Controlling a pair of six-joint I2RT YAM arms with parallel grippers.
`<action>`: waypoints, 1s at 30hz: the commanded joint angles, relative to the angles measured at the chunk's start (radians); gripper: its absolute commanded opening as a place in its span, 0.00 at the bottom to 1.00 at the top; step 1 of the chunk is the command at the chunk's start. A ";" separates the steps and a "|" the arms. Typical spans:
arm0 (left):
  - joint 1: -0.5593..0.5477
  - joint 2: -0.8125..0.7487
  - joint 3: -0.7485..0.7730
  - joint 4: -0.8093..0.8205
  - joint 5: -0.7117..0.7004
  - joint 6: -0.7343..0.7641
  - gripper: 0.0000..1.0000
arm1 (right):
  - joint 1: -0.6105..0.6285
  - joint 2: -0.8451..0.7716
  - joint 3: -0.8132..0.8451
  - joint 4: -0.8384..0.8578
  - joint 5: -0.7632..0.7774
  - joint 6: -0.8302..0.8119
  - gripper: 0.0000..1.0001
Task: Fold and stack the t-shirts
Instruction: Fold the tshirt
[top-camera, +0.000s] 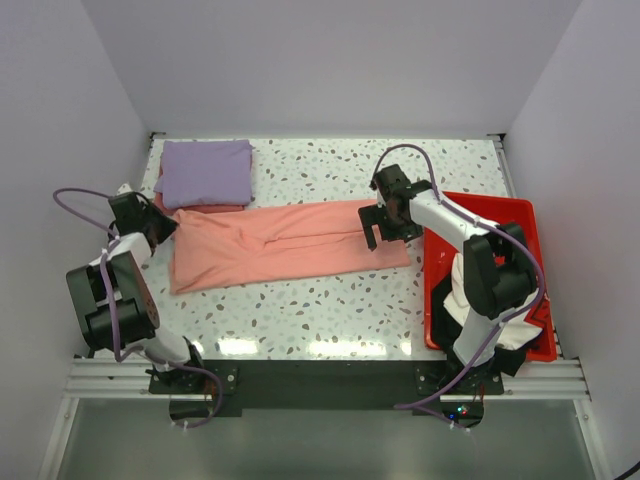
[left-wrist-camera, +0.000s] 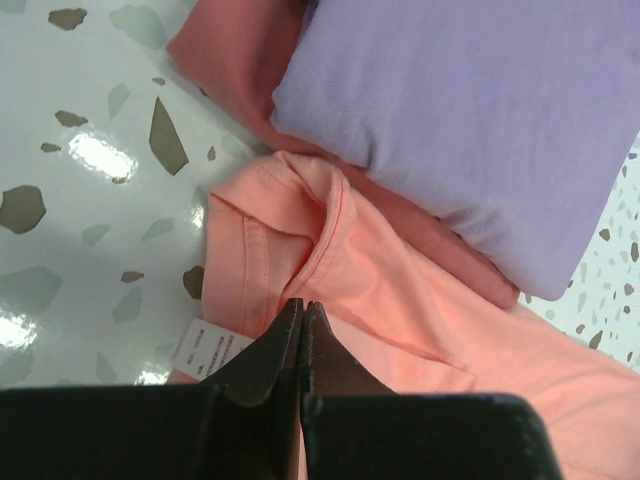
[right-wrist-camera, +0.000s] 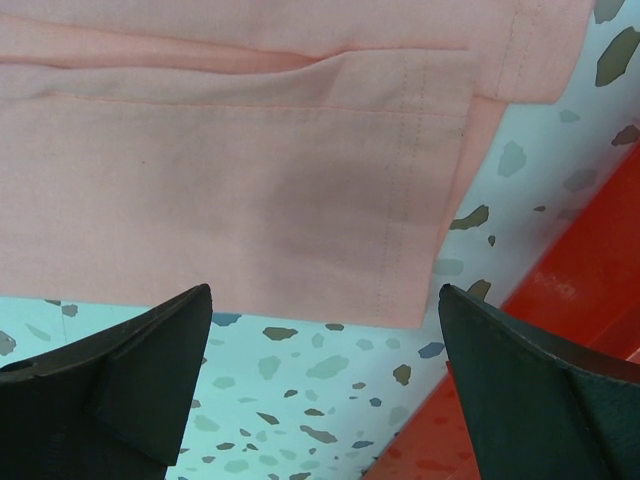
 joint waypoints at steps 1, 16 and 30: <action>0.001 0.032 0.058 0.098 0.043 0.003 0.00 | 0.002 0.010 0.012 -0.013 0.011 -0.012 0.99; -0.006 0.107 0.150 -0.029 0.005 0.046 0.61 | 0.000 0.014 0.024 -0.025 0.018 -0.012 0.99; -0.241 -0.135 0.224 -0.382 -0.313 -0.161 1.00 | 0.002 0.058 0.177 0.055 -0.085 0.008 0.99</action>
